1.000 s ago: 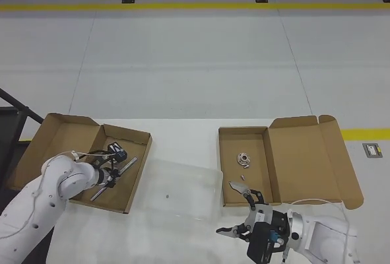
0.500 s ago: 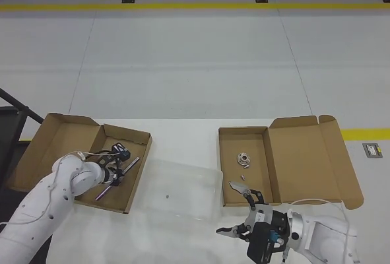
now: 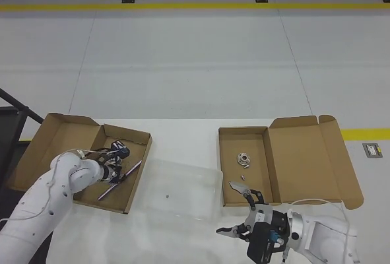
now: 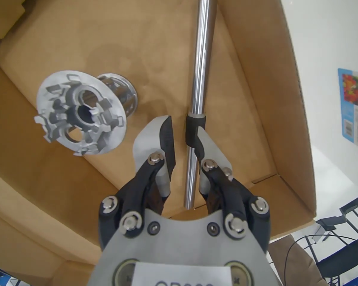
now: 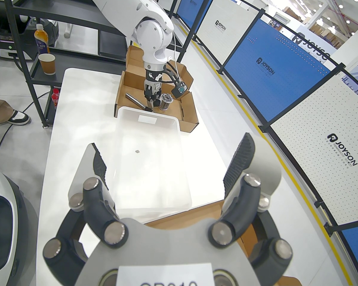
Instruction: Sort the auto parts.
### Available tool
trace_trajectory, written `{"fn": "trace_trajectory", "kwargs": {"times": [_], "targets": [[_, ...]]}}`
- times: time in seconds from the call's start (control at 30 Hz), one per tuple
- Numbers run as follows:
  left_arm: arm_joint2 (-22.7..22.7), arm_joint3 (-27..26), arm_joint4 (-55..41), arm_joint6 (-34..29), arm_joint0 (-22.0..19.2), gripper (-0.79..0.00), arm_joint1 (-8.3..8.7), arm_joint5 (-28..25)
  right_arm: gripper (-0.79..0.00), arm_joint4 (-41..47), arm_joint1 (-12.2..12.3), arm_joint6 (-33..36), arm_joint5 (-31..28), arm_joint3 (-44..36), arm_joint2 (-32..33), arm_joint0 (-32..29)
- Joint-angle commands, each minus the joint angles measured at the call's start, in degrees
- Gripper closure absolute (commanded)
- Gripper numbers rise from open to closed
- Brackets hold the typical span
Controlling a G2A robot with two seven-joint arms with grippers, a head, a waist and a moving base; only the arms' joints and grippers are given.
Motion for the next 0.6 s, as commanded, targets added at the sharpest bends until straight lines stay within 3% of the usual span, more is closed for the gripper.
{"fn": "trace_trajectory", "kwargs": {"times": [0.0, 0.23, 0.4, 0.57], "targets": [[-1.68, -1.56, -0.52, -0.02, 0.72, -0.209, 0.71, -0.77, -0.785, -0.02, 0.0, -0.01, -0.01, 0.0, 0.0, 0.0], [-11.0, -15.53, -2.47, -0.29, 9.38, -0.262, 4.94, -0.89, -0.785, -0.02, 0.0, -0.01, -0.01, 0.0, 0.0, 0.0], [-21.88, -28.18, -6.81, 0.97, 20.17, -0.259, 8.6, -1.45, -0.785, -0.02, 0.0, -0.01, -0.01, 0.0, 0.0, 0.0], [-32.42, -38.62, -8.66, 5.67, 31.61, -0.286, 10.92, 0.34, -0.785, -0.02, 0.0, -0.01, -0.01, 0.0, 0.0, 0.0]]}}
